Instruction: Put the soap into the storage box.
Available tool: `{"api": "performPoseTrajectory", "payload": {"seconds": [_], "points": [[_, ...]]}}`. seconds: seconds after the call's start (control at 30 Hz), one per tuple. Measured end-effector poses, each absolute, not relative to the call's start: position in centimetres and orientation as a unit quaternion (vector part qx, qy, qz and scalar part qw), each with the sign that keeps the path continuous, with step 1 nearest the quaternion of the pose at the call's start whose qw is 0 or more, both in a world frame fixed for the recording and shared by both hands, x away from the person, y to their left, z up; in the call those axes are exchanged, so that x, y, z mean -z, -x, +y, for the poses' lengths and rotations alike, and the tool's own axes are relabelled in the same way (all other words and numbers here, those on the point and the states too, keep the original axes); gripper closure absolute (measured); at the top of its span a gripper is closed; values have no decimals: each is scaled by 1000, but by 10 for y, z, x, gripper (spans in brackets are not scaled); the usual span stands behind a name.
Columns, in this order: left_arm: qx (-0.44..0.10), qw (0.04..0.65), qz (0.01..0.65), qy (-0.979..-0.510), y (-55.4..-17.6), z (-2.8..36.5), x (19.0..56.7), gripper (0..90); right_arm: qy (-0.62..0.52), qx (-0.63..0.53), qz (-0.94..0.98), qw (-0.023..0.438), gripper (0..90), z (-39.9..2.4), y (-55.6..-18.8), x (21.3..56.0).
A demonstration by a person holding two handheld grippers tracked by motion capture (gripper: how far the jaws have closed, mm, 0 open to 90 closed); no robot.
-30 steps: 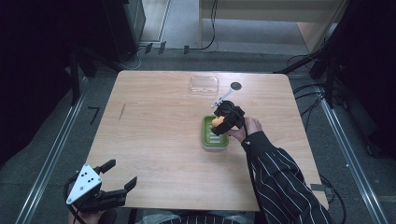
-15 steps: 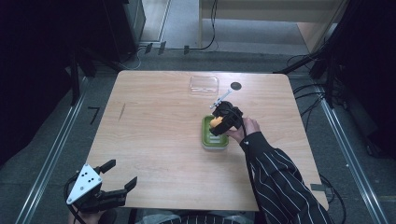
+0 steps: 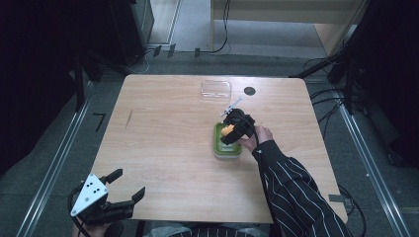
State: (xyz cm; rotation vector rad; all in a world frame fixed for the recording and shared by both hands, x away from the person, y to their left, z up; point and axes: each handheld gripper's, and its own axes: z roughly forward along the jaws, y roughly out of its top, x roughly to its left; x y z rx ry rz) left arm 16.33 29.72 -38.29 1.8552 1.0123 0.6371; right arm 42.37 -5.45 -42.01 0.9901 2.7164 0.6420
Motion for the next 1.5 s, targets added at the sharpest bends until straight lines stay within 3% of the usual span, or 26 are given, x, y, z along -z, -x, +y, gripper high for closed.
{"api": "performPoseTrajectory", "payload": {"seconds": [1.5], "points": [[-257, 448, 407, -753, -164, 297, 383, 136, -332, -191, 922, 67, 262, -40, -435, 449]]}}
